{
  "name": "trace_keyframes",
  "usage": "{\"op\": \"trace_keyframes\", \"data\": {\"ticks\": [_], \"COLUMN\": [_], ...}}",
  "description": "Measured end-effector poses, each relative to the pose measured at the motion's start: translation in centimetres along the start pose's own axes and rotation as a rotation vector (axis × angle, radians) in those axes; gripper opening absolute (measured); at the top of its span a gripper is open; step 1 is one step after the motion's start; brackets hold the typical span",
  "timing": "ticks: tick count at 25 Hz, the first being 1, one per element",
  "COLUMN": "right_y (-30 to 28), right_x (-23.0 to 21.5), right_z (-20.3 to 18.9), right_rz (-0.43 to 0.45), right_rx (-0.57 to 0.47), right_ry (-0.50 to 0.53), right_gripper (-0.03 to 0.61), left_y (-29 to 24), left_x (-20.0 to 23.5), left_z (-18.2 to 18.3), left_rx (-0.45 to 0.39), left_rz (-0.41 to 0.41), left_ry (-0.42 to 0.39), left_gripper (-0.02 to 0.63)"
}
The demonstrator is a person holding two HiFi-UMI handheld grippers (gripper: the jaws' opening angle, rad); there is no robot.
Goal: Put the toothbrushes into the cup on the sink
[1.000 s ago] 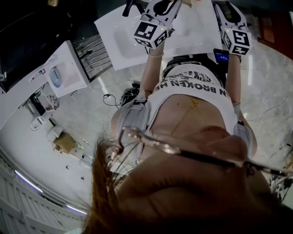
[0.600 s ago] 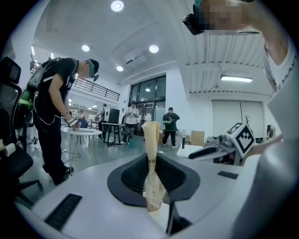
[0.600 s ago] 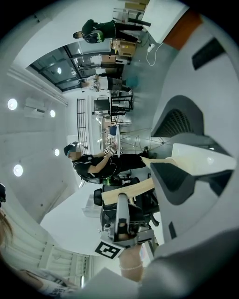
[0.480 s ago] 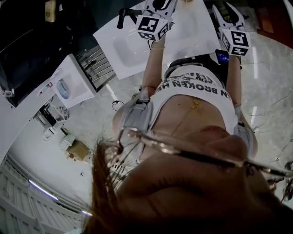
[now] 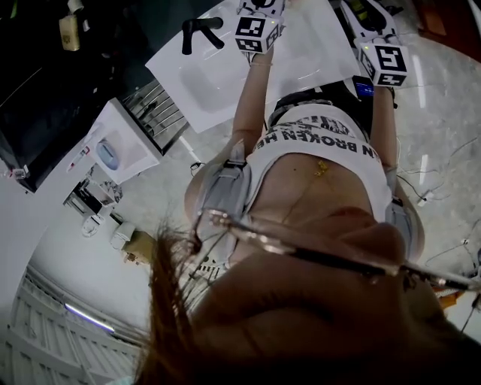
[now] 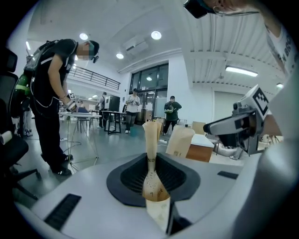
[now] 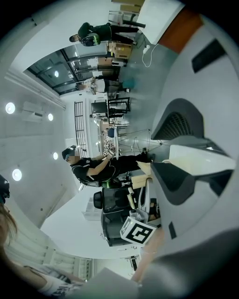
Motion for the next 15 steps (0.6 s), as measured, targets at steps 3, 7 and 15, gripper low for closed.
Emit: {"op": "trace_keyframes", "data": {"ticks": [3,7,15], "right_y": [0.2,0.2,0.5], "right_x": [-0.4,-0.6,-0.4], "right_z": [-0.1,-0.2,-0.1], "right_rz": [0.004,0.011,0.02], "right_rx": [0.003,0.008,0.013], "right_ry": [-0.002,0.013,0.03], "right_gripper": [0.164,0.163,0.164], "left_y": [-0.2,0.1,1.4], "left_x": [0.2,0.6,0.9], "left_z": [-0.1,-0.2,-0.4], "left_rx": [-0.02,-0.019,-0.02], "left_rz": [0.006,-0.004,0.011], "left_ry": [0.026,0.058,0.067], "left_gripper": [0.061,0.063,0.187]}}
Point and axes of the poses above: the fingertips, and each gripper's own axes: y backward along the fingers, x to its left, z out of its top, the point moved 5 cm from there along y, backward along the fingers, and after that the axes turned 6 degrees about y, right-handed, at the moved point
